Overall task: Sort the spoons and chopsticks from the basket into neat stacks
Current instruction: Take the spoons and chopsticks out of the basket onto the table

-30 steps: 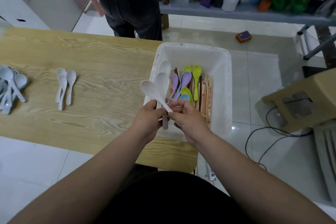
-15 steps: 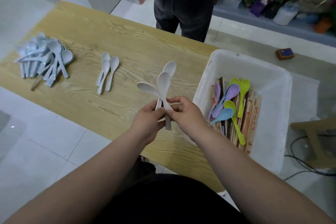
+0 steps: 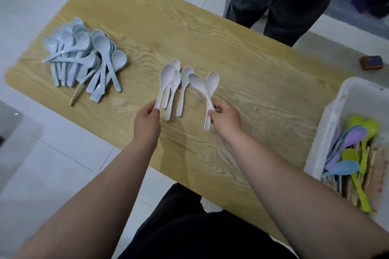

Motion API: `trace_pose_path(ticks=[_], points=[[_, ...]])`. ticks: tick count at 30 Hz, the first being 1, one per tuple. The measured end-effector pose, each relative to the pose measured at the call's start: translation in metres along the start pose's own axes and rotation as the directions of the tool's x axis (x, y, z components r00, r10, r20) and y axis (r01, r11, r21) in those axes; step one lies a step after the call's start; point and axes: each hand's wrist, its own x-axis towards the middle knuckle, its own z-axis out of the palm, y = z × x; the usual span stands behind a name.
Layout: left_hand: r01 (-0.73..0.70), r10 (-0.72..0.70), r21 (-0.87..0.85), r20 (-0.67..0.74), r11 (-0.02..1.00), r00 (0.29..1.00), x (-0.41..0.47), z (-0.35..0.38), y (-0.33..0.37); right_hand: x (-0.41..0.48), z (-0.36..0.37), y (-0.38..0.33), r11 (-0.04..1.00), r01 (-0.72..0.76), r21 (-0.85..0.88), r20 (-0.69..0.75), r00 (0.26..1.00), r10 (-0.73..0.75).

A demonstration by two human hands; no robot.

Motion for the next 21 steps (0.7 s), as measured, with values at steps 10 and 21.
trace_pose_path(ticks=[10, 21], points=[[-0.224, 0.155, 0.443, 0.188, 0.868, 0.970, 0.097, -0.015, -0.011, 0.040, 0.072, -0.034, 0.971, 0.015, -0.240, -0.099, 0.994, -0.040], [-0.792, 0.488, 0.520, 0.626, 0.320, 0.609, 0.110, -0.001, -0.032, 0.031, 0.089, -0.012, 0.687, 0.261, -0.678, 0.152, 0.965, -0.216]])
